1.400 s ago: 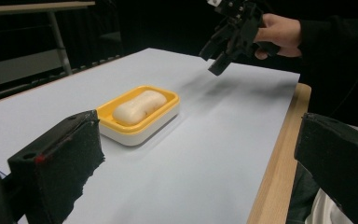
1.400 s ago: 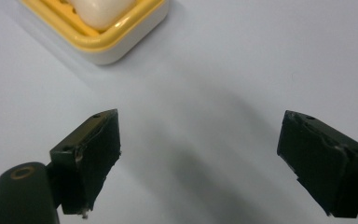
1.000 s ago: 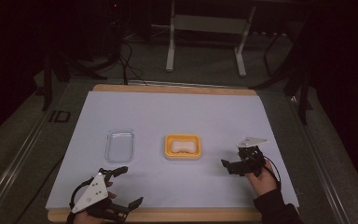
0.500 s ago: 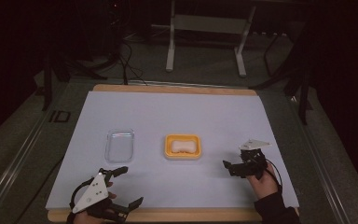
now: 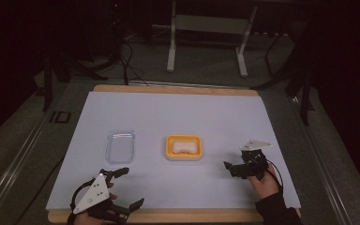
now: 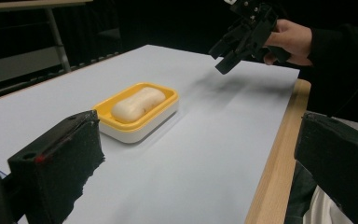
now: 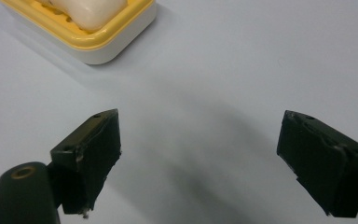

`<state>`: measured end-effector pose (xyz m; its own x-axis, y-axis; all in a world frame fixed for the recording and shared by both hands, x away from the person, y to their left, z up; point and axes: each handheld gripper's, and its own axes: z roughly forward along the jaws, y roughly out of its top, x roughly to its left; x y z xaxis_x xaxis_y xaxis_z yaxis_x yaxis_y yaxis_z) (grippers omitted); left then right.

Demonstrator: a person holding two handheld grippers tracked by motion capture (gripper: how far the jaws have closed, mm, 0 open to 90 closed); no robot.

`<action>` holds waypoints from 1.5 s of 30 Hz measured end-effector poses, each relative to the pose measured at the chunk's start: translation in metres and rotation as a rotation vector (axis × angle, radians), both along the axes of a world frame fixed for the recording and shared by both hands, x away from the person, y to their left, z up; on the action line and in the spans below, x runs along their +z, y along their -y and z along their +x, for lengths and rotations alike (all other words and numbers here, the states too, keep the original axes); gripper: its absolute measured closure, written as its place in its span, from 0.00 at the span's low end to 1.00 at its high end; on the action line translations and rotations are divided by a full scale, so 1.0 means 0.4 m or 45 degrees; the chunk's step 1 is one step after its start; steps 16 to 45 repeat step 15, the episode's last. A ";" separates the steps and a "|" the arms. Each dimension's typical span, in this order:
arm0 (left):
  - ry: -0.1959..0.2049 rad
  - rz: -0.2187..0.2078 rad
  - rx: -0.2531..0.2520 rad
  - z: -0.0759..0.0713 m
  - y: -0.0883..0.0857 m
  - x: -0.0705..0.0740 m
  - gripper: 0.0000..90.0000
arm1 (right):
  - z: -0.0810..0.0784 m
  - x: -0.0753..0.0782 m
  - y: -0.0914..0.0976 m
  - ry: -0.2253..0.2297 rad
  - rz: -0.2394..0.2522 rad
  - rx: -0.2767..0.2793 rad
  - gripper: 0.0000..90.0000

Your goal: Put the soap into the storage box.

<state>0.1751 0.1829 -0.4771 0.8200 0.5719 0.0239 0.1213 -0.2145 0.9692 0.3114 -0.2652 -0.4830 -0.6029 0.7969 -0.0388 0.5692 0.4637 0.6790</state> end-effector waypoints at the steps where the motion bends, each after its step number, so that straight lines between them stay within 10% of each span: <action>1: 0.000 0.000 0.000 0.000 0.000 0.000 0.01 | 0.001 -0.001 0.001 -0.004 0.000 -0.001 0.15; 45: -0.002 0.002 0.003 0.000 -0.001 0.000 0.01 | 0.002 -0.003 0.002 -0.007 -0.007 0.002 0.15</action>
